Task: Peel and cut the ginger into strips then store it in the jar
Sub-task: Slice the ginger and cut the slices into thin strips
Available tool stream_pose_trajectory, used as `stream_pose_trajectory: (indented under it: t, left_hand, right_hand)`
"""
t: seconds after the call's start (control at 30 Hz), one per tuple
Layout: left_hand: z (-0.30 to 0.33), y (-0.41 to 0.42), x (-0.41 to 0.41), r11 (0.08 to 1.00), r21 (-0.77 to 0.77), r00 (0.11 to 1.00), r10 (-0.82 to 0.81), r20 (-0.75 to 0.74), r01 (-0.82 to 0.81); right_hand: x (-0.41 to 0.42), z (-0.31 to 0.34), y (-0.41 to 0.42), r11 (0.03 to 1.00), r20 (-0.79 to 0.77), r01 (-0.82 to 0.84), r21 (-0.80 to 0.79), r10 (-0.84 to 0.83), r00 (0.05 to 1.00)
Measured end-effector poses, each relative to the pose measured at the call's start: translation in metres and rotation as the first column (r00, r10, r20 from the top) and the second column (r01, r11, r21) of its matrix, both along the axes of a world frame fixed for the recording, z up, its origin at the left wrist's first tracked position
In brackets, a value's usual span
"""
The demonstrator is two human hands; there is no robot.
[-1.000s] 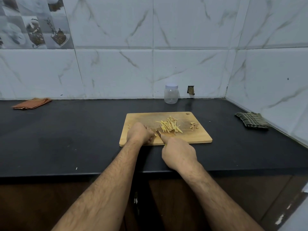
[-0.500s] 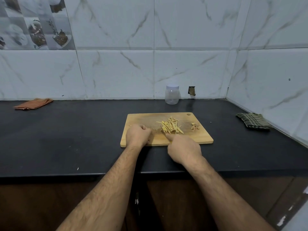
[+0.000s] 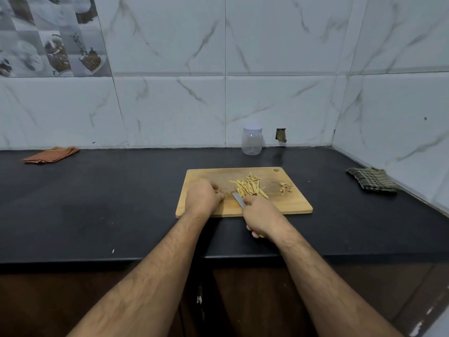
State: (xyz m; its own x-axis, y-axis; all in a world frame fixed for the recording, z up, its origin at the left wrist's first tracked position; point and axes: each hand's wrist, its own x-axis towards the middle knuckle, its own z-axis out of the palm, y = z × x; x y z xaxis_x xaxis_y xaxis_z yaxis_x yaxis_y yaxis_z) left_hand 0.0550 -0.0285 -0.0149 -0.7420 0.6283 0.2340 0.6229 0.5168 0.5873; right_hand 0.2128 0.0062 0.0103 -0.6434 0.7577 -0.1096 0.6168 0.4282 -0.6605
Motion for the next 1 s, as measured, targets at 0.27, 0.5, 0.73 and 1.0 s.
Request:
stream_pose_trajectory:
  t: [0.27, 0.5, 0.73, 1.0]
  left_hand:
    - [0.004, 0.012, 0.007, 0.985, -0.157, 0.982, -0.094, -0.167, 0.067]
    - [0.004, 0.002, 0.016, 0.962, -0.163, 0.949, -0.249, -0.191, 0.220]
    - [0.000, -0.001, 0.011, 0.967, -0.049, 0.964, -0.252, -0.083, 0.249]
    - [-0.005, 0.004, 0.007, 0.989, 0.036, 0.989, -0.146, 0.036, 0.145]
  right_hand:
    - [0.000, -0.005, -0.002, 0.991, 0.047, 0.007, 0.133, -0.013, 0.999]
    - [0.005, -0.005, -0.006, 0.968, 0.110, -0.003, 0.251, -0.025, 0.994]
    - [0.007, -0.004, -0.010, 0.951, 0.122, -0.017, 0.308, -0.022, 0.992]
    - [0.009, -0.005, -0.012, 0.940, 0.122, -0.027, 0.340, -0.016, 0.992]
